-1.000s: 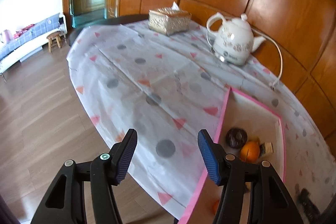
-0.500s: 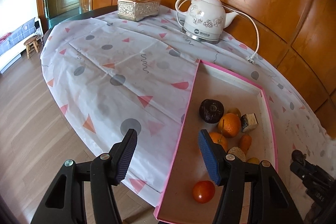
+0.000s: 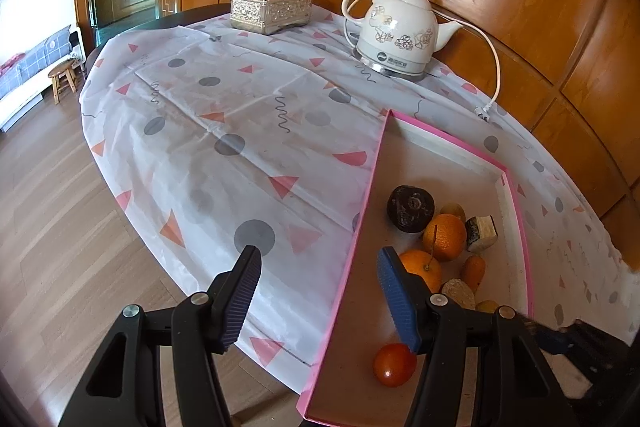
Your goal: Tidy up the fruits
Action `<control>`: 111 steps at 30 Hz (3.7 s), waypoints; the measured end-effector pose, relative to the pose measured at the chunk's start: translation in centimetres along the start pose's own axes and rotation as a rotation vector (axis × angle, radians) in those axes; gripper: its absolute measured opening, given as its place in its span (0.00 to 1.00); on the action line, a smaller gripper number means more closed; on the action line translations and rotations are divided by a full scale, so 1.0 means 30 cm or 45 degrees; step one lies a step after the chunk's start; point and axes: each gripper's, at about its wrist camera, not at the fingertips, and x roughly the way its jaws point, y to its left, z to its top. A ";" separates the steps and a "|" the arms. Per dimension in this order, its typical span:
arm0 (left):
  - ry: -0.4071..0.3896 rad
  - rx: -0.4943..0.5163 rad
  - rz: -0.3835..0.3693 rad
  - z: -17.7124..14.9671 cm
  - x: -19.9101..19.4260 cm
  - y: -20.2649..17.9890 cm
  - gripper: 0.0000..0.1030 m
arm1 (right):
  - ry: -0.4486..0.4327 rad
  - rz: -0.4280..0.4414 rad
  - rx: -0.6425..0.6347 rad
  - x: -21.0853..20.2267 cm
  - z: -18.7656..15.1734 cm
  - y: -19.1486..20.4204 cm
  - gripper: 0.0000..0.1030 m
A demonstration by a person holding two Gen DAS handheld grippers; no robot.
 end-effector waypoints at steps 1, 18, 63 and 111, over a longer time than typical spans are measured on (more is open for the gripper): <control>0.001 0.002 0.000 -0.001 0.000 -0.001 0.59 | 0.023 0.004 -0.008 0.021 0.002 0.006 0.46; -0.022 0.084 -0.023 -0.007 -0.016 -0.048 0.61 | 0.080 0.027 -0.024 0.059 -0.054 0.025 0.47; -0.263 0.226 -0.011 -0.014 -0.177 -0.145 0.69 | -0.150 -0.250 0.216 -0.106 -0.081 -0.037 0.46; -0.416 0.401 -0.053 -0.047 -0.268 -0.264 1.00 | -0.191 -0.348 0.302 -0.129 -0.102 -0.070 0.47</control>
